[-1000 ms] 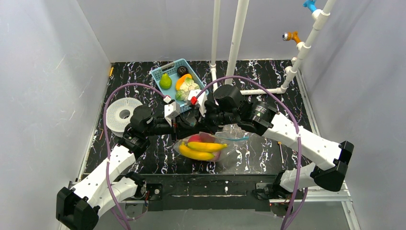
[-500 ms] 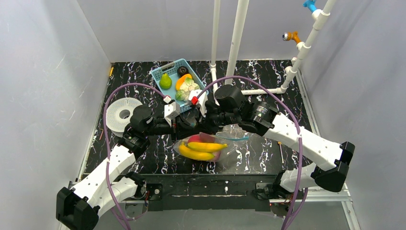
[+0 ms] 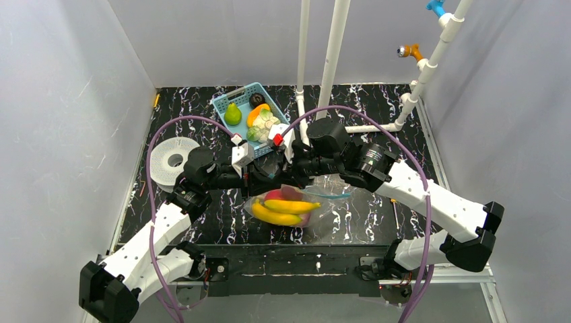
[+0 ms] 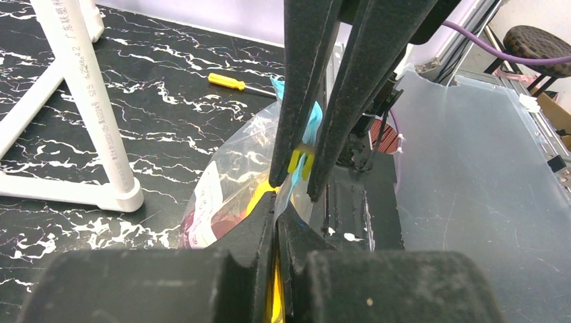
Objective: Place the food in the zip-top bag and seal the zipper
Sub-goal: Zip the zipper food storage bag at the center of the board.
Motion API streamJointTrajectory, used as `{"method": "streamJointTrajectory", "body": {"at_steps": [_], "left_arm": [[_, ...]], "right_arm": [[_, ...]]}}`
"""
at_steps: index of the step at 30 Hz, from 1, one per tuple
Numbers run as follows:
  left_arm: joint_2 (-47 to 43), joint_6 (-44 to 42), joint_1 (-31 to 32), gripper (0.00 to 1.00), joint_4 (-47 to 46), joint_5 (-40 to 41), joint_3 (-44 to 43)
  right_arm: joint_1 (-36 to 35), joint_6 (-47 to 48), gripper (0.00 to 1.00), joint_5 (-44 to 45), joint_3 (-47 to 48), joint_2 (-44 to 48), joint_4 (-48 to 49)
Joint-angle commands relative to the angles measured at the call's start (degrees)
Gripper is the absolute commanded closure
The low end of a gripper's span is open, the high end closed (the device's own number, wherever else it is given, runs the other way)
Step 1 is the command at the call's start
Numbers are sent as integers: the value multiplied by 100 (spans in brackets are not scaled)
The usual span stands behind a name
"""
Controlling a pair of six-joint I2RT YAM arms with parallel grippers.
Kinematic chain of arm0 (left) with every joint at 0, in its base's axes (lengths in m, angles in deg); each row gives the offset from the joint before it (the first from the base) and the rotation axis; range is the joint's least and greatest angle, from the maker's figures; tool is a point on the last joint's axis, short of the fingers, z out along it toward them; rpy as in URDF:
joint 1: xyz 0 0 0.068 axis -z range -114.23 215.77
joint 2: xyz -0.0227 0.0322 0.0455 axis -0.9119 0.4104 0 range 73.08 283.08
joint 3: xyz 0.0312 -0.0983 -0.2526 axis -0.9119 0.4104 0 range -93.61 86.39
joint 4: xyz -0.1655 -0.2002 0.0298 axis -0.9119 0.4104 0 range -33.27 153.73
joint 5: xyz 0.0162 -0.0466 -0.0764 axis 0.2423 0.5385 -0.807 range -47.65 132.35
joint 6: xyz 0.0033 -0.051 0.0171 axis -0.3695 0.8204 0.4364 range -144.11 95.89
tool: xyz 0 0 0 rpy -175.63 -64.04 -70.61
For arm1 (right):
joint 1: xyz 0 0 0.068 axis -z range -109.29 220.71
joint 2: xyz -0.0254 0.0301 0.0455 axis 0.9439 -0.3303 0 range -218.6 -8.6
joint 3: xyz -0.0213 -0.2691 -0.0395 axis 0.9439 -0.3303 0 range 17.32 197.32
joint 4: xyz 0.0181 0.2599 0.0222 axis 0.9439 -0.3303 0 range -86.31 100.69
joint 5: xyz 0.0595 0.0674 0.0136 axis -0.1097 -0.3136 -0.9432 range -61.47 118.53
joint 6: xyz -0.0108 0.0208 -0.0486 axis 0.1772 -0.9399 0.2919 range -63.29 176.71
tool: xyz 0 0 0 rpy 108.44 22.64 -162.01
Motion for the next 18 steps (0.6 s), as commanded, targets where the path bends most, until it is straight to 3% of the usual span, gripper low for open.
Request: {"method": "streamJointTrajectory", "body": {"at_steps": [1, 4, 7, 10, 12, 15, 16, 18], "left_arm": [[-35, -19, 21, 100, -22, -110, -200], [-79, 73, 21, 96, -164, -119, -166], [-120, 356, 26, 65, -610, -161, -18], [-100, 571, 22, 57, -947, -232, 82], [-99, 496, 27, 63, -854, -276, 39], [-134, 245, 21, 94, -549, -233, -39], [-142, 167, 21, 100, -455, -185, -51], [-206, 21, 22, 100, -275, -76, -68]], "right_arm": [[-37, -27, 99, -106, 26, 105, 261], [-37, -39, 99, -125, -10, 97, 328], [-37, -47, 99, -126, -29, 90, 369], [-37, -75, 99, -167, 10, 45, 373], [-37, -79, 99, -197, 43, 10, 354], [-38, -70, 99, -186, 58, 0, 336], [-43, -72, 99, -174, 58, 3, 324], [-37, -65, 99, -122, 48, 31, 277]]}}
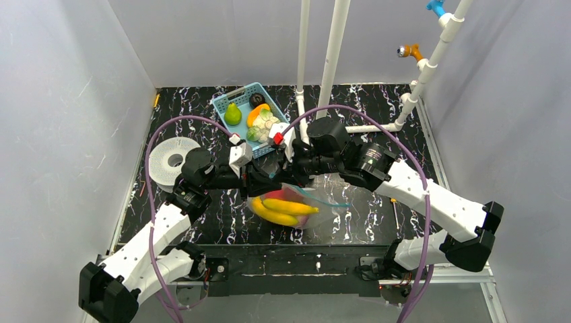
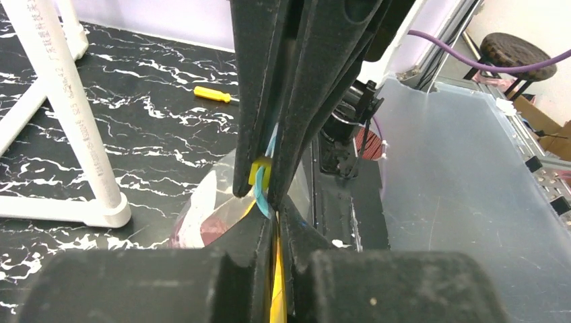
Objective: Place the food in the zip-top bag and seal the zipper
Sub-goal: Zip the zipper food storage bag at the center of the board.
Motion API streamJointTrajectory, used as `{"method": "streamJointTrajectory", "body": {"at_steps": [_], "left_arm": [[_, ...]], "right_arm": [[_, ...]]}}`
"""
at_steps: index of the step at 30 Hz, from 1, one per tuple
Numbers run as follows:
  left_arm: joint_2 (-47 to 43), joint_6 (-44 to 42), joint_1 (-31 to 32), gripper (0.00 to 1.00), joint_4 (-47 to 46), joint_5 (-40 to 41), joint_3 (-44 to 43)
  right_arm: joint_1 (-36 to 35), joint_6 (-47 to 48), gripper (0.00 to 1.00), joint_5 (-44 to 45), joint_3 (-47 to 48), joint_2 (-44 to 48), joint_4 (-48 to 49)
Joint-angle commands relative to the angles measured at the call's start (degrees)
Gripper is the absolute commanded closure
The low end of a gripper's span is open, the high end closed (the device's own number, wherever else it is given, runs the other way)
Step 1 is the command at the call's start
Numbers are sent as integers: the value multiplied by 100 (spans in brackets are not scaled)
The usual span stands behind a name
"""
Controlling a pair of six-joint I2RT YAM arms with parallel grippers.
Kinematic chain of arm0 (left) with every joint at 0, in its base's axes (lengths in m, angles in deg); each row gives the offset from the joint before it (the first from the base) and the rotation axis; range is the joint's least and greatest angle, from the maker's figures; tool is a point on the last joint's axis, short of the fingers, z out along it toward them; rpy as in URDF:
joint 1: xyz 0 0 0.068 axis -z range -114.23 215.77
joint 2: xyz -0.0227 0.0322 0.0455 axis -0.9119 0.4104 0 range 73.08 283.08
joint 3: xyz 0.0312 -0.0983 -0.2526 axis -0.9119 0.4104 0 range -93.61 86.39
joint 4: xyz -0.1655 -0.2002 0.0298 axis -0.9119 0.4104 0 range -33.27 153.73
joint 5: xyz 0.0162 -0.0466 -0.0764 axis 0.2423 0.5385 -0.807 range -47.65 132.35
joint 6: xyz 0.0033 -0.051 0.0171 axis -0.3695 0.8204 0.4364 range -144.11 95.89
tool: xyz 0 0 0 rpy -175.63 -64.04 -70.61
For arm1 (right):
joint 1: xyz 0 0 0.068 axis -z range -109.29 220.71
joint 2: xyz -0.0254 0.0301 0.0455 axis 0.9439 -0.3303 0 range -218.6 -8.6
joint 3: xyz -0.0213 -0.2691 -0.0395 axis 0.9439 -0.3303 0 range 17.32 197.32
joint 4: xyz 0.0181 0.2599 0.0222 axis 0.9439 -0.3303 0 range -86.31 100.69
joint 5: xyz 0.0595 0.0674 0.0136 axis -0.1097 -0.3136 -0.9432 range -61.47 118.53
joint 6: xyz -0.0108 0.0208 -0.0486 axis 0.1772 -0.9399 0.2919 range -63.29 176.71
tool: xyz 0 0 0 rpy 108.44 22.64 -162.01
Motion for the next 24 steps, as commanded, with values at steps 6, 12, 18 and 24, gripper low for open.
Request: {"method": "streamJointTrajectory", "body": {"at_steps": [6, 12, 18, 24], "left_arm": [[-104, -286, 20, 94, 41, 112, -81], [44, -22, 18, 79, -208, -51, -65], [24, -71, 17, 64, -173, -83, -39], [11, -141, 13, 61, -153, -136, -20]], "right_arm": [[-55, -82, 99, -151, -38, 223, 360], [-56, -174, 99, -333, -23, 177, 497], [-55, -185, 99, -309, -78, 297, 559], [-55, -197, 99, -309, -148, 373, 533]]}}
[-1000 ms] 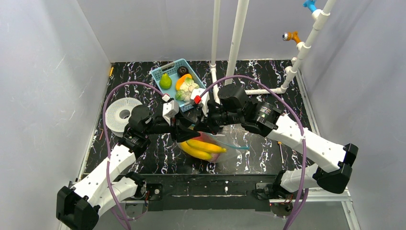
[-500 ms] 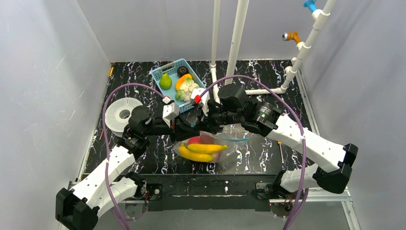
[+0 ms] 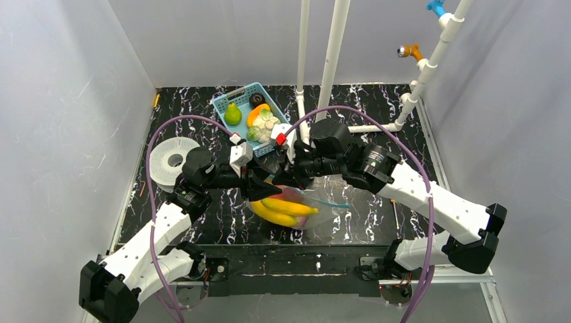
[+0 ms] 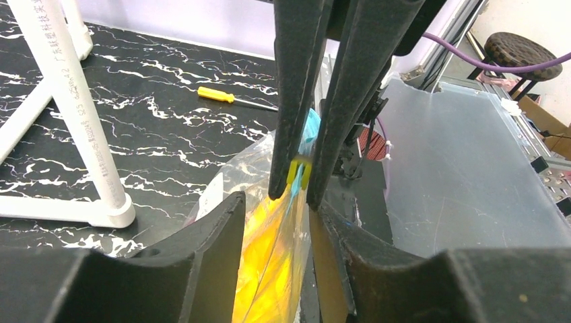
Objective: Place the food in the zip-top bag and seal the zipper
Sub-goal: Zip the zipper food storage bag at the center of the board.
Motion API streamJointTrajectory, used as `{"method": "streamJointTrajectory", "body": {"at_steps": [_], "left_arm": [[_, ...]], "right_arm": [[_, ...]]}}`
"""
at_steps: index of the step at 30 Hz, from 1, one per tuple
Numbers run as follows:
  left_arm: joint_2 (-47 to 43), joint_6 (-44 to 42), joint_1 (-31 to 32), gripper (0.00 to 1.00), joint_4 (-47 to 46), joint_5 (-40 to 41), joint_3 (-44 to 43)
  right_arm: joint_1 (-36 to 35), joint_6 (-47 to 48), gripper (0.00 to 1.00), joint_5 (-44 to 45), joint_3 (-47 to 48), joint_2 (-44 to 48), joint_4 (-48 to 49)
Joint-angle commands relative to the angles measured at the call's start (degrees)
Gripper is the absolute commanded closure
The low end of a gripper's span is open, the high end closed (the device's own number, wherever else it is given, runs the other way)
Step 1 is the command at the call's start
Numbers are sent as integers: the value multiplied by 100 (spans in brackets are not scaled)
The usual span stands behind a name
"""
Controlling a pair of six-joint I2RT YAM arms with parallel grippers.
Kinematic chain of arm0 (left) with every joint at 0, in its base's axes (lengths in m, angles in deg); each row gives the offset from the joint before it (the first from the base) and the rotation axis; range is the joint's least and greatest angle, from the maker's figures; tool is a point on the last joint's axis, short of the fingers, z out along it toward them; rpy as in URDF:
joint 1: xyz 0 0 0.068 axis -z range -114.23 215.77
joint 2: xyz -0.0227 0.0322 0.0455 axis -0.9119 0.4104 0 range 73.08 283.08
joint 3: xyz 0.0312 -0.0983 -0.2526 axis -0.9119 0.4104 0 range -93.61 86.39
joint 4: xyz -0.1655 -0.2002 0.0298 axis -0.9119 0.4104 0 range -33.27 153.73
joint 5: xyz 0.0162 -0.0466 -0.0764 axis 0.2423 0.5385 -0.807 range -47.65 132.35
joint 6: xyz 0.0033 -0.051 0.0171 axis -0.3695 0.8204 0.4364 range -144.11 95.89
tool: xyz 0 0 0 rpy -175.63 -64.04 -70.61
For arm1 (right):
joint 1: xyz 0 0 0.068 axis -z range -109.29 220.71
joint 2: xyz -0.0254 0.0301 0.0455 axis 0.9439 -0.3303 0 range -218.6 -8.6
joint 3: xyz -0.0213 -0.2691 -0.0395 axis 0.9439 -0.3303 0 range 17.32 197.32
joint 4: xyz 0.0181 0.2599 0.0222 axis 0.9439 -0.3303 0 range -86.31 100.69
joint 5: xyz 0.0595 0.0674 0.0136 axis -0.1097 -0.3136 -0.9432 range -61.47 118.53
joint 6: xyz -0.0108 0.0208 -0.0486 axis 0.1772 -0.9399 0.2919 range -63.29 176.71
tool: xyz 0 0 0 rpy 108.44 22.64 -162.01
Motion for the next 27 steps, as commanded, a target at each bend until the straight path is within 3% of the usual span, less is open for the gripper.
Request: {"method": "streamJointTrajectory", "body": {"at_steps": [1, 11, 27], "left_arm": [[-48, -104, 12, 61, -125, -139, -15], [-162, -243, 14, 100, -54, 64, 9], [-348, -525, -9, 100, 336, 834, 37]], "right_arm": [[-31, -65, 99, -114, -49, 246, 366], [-31, -98, 99, -141, -54, 214, 383], [179, 119, 99, 719, -966, 937, -19]]}}
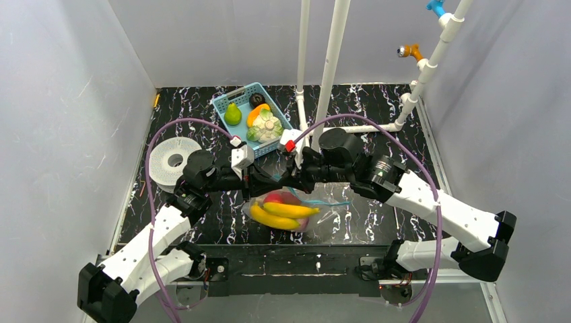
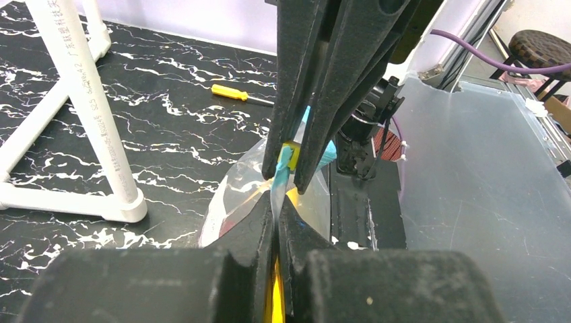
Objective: Place the food in the zip-top bag and seal the zipper
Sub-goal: Zip the zipper food storage bag at the center of the board.
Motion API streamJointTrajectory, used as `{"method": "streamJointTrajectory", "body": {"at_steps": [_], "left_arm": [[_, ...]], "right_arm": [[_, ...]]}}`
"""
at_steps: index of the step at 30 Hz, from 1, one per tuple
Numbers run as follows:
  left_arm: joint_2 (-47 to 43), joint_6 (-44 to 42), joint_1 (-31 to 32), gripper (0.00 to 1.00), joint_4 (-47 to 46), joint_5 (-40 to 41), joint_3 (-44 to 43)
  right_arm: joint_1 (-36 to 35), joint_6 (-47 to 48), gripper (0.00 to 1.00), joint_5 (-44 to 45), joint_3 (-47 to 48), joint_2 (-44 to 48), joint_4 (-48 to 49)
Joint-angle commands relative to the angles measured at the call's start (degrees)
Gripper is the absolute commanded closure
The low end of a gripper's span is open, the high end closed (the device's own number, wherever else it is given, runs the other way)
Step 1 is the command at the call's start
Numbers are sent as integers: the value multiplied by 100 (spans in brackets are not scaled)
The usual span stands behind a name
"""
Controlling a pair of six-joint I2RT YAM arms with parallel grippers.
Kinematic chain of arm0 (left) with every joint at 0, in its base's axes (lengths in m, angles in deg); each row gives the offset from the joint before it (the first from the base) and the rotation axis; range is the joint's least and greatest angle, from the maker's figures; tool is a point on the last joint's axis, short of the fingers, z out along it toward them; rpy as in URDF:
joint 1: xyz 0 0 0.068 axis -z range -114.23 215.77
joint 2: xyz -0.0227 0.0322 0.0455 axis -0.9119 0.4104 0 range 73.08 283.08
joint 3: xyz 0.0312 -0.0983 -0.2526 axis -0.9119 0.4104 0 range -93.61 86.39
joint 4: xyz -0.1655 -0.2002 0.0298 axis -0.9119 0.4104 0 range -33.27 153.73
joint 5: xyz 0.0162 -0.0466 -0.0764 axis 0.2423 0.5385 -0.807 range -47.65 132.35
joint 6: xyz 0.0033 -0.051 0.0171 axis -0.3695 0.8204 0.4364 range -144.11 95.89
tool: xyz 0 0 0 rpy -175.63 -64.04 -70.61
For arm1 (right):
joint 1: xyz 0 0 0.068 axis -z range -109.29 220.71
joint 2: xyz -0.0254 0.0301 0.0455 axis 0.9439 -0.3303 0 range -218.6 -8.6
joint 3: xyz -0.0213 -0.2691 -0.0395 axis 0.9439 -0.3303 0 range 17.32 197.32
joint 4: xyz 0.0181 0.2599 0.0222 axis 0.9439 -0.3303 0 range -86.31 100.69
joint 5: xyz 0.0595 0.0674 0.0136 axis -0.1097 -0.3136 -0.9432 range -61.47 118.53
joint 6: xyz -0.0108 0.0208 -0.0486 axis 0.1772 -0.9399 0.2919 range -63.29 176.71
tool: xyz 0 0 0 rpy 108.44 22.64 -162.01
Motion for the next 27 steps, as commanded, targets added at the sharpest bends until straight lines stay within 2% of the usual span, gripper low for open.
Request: {"method": "streamJointTrajectory", "body": {"at_steps": [1, 14, 21, 22, 25, 27], "left_arm": [[-212, -312, -108, 100, 200, 418, -39], [-12, -56, -366, 100, -120, 449, 16], [459, 1009, -370, 100, -1429, -827, 68], [517, 1163, -370, 96, -1603, -926, 65], [518, 1274, -368, 70, -1709, -1056, 70], [459, 1310, -351, 59, -1751, -1145, 103]], "right_arm": [[172, 74, 99, 260, -271, 475, -453], [191, -127, 99, 209, -719, 1074, -829], [187, -299, 99, -405, -639, 928, -521], [189, -299, 99, -433, -591, 850, -485], [191, -244, 99, -380, -448, 689, -468], [187, -191, 99, -342, -375, 615, -471]]}}
